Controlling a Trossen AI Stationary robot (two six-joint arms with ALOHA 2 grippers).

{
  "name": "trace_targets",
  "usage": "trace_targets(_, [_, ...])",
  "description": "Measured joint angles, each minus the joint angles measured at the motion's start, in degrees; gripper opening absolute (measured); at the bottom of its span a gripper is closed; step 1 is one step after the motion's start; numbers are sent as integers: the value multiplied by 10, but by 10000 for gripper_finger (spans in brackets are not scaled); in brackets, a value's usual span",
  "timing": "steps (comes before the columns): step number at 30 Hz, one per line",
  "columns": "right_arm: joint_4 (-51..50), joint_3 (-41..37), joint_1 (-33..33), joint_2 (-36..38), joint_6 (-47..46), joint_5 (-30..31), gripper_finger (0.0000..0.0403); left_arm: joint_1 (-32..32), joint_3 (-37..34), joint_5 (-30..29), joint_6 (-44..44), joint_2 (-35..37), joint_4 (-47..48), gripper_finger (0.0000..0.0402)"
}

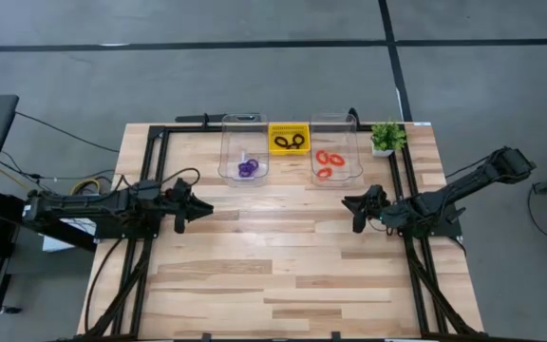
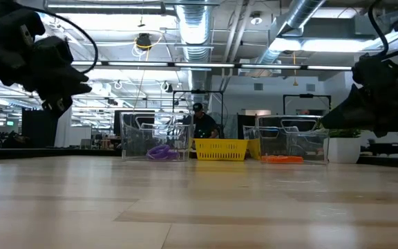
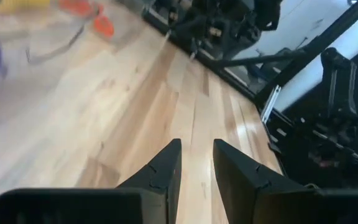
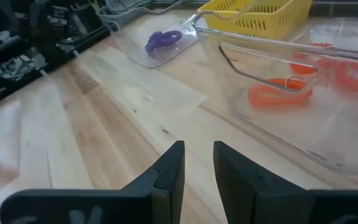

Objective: Sort spring keychains
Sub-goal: Return to Home Position

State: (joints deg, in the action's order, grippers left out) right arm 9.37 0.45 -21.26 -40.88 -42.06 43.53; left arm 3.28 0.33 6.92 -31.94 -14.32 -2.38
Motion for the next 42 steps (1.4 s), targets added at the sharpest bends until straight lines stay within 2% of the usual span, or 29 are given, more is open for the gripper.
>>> trace_targets(3, [2,0,0,0,-14,0,76,-4,0,-10,-36,-22,-5,90])
trace_targets(5, [25,0,4,0,-12,24,76,-4,0,-27,-59,-34,-17,90])
trace_targets(7, [91,0,6,1,68,33,76,-4,0,-42,-64,-43,-39,90])
trace_targets(9, [198,0,10,1,203,8,76,-4,0,-50,-60,-50,-72,90])
trace_targets(10, [253,0,15,1,268,-20,76,-4,0,-52,-56,-53,-87,90])
trace_targets(12, [344,0,30,1,375,-114,76,-4,0,-52,-46,-58,-108,90])
trace_targets(14, [396,0,50,2,435,-235,76,-4,0,-52,-43,-60,-119,90])
trace_targets(16, [413,0,78,12,449,-330,76,-4,0,-52,-45,-60,-120,90])
trace_targets(20, [364,6,139,53,425,-479,76,-4,0,-52,-44,-60,-121,90])
trace_targets(23, [273,7,182,102,397,-546,76,-4,0,-52,-44,-60,-121,90])
trace_targets(28, [110,7,224,204,371,-554,76,-4,0,-50,-51,-60,-123,90])
trace_targets(32, [34,7,219,305,375,-554,76,-4,0,-48,-54,-60,-127,90])
trace_targets(36, [-88,8,204,408,369,-536,76,-4,0,-48,-54,-60,-131,90])
trace_targets(42, [-107,8,187,399,355,-448,76,-4,0,-47,-54,-60,-133,90])
